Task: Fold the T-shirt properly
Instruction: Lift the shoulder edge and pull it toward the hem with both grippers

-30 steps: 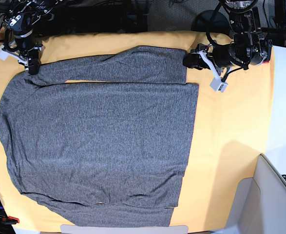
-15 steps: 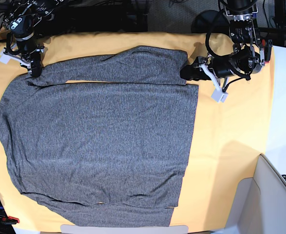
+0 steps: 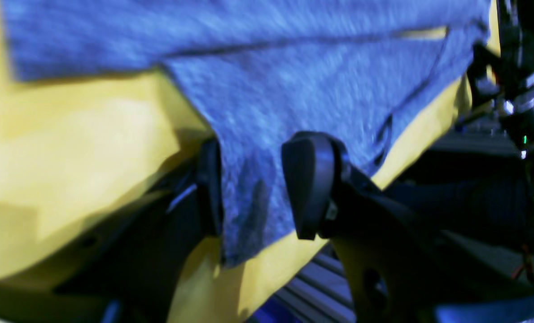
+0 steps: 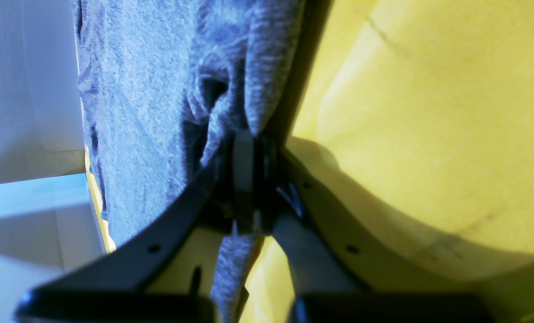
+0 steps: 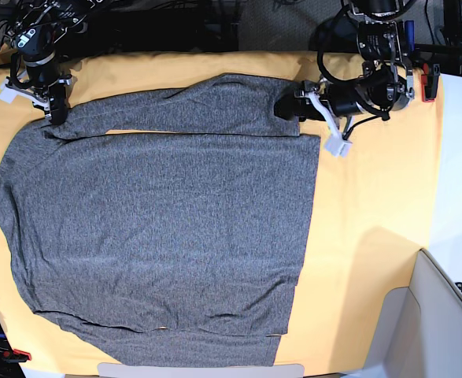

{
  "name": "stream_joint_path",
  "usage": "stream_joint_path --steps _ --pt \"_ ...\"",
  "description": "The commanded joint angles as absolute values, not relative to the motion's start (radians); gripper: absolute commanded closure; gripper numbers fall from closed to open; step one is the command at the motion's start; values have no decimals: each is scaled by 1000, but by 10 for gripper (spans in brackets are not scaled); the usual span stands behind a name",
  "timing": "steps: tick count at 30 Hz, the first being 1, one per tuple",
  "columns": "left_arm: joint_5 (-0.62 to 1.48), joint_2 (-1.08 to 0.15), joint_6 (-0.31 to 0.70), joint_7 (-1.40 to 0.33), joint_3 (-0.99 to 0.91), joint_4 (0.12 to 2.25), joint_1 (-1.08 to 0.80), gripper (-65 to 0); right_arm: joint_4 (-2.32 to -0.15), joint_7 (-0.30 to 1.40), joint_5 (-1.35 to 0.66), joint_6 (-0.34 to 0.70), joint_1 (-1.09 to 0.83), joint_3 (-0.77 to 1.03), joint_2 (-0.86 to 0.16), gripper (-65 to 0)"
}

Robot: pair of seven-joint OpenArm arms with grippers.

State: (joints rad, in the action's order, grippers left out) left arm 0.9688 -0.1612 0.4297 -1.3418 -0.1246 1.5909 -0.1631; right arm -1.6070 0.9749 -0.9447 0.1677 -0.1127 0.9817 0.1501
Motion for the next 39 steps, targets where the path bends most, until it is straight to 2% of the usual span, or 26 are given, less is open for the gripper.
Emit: stream_joint_path --steps 1,4,8,17,24,31,39 --pt "926 -165 421 -1396 -111 1603 -170 -211 -1612 1009 -909 162 -113 975 148 0" --pt "924 -165 421 -1396 -111 1601 -170 -134 -1612 1006 -877 162 -114 954 148 0" --pt "920 -166 421 -1396 -117 1601 -168 0 -1612 1006 -823 162 -117 923 148 0" --pt "924 -193 423 -1396 -116 1638 -171 -5 -1626 1009 -811 162 -180 880 91 0" --pt "924 -223 424 -1396 -114 1741 -211 -5 -1732 1010 -814 162 -280 878 24 0" --pt "924 -229 426 -1396 -119 1761 -251 -5 -1840 1010 -814 160 -364 881 2 0" --pt "926 -232 426 -1396 -114 1765 -286 -5 -1870 1010 -814 160 -397 881 -12 0"
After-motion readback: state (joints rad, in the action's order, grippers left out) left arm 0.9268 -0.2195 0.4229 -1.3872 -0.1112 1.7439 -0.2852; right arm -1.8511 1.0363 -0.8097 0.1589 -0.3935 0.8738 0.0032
